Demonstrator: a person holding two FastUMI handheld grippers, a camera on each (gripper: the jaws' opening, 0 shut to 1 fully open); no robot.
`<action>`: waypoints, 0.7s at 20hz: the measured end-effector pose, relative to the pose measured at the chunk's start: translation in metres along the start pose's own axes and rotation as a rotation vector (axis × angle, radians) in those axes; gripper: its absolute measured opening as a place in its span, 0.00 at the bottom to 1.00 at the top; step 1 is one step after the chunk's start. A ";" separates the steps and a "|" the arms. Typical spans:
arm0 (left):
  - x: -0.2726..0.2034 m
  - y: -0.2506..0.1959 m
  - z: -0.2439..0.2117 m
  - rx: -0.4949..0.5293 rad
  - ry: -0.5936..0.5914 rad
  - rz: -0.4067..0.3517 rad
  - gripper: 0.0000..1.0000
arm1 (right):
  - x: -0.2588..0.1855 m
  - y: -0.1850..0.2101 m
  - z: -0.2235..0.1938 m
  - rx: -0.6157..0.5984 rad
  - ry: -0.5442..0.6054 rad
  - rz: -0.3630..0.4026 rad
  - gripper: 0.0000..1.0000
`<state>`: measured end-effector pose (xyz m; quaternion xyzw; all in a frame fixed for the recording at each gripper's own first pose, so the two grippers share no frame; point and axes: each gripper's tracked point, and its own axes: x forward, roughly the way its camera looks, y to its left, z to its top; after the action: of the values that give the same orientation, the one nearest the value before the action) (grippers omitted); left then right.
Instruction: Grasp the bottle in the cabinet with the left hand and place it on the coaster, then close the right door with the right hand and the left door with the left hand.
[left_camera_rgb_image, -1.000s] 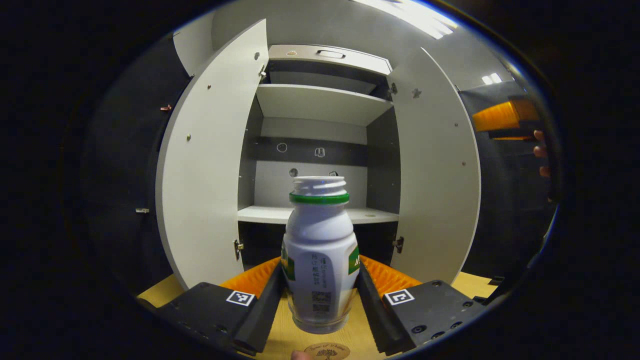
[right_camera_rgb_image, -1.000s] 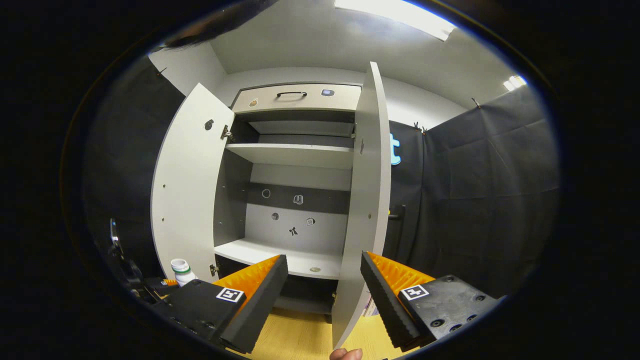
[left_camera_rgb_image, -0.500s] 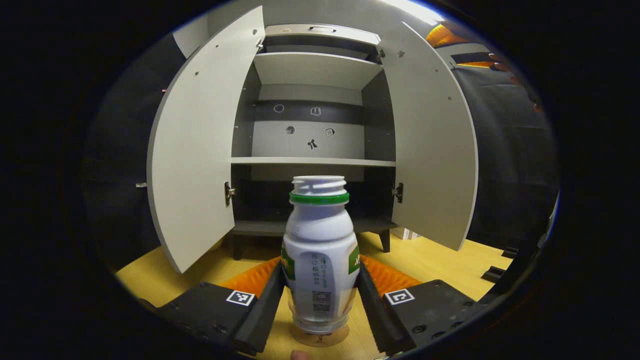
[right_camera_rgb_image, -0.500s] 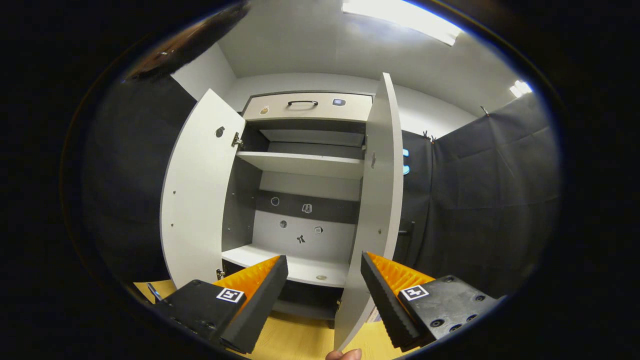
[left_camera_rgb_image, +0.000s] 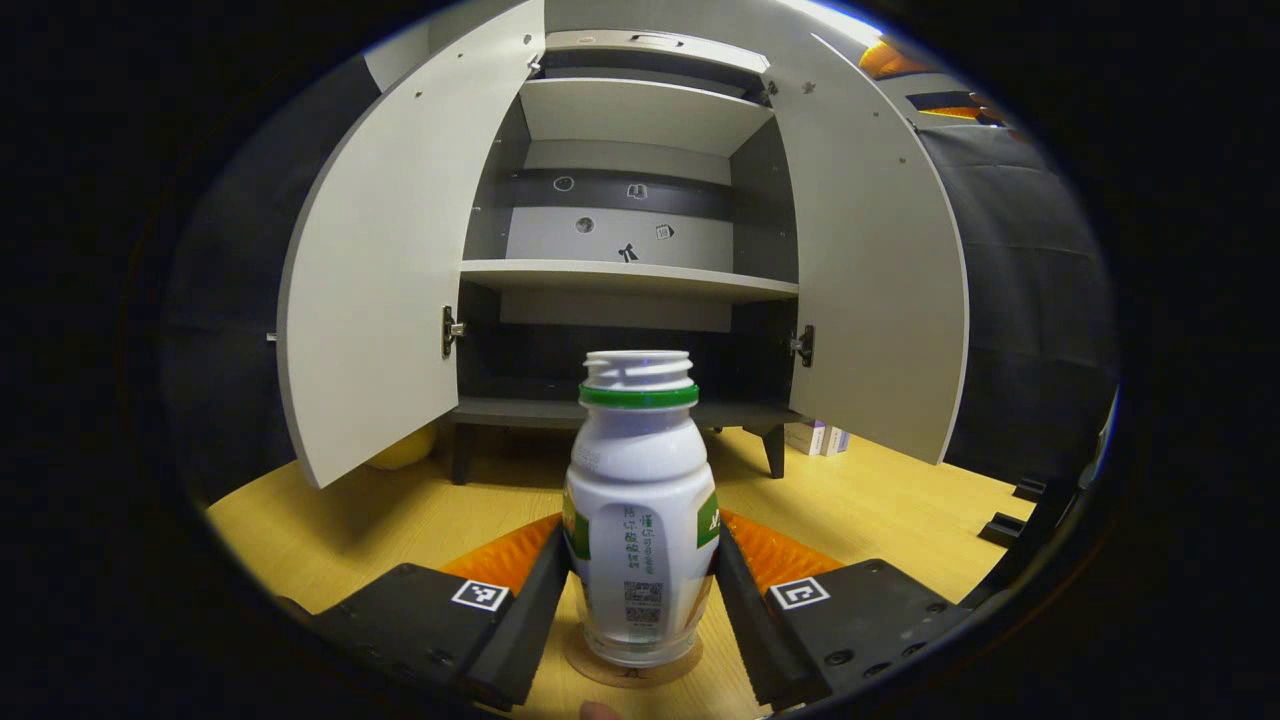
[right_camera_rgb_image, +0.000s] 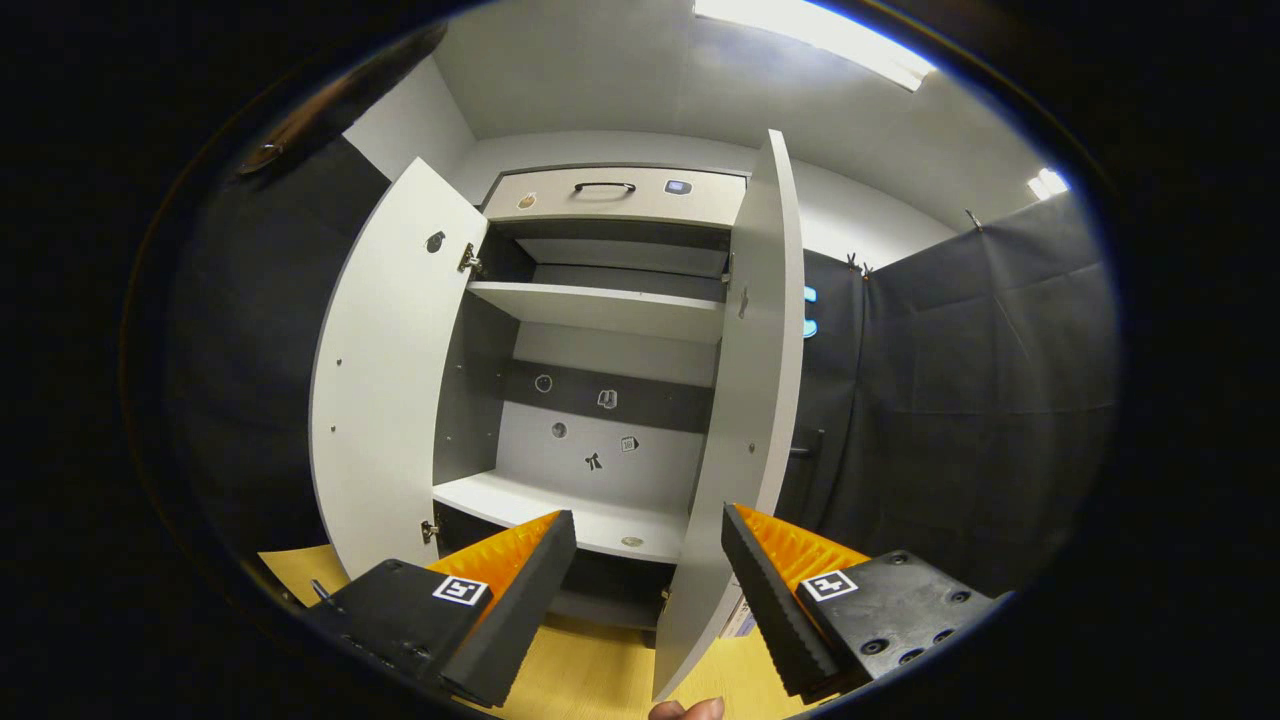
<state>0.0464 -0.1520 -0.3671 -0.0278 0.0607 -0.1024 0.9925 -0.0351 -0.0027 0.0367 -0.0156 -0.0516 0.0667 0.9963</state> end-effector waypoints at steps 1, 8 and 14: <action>0.001 0.000 -0.002 -0.002 0.003 -0.001 0.80 | -0.001 -0.001 0.000 0.000 -0.001 -0.002 0.97; 0.002 0.001 -0.020 -0.009 0.044 0.001 0.82 | -0.001 -0.007 -0.003 -0.009 0.006 -0.019 0.97; -0.002 0.000 -0.027 -0.019 0.071 -0.007 0.89 | 0.002 -0.002 -0.005 -0.011 0.012 -0.017 0.97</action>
<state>0.0410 -0.1531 -0.3938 -0.0335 0.0967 -0.1059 0.9891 -0.0327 -0.0041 0.0317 -0.0208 -0.0459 0.0577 0.9971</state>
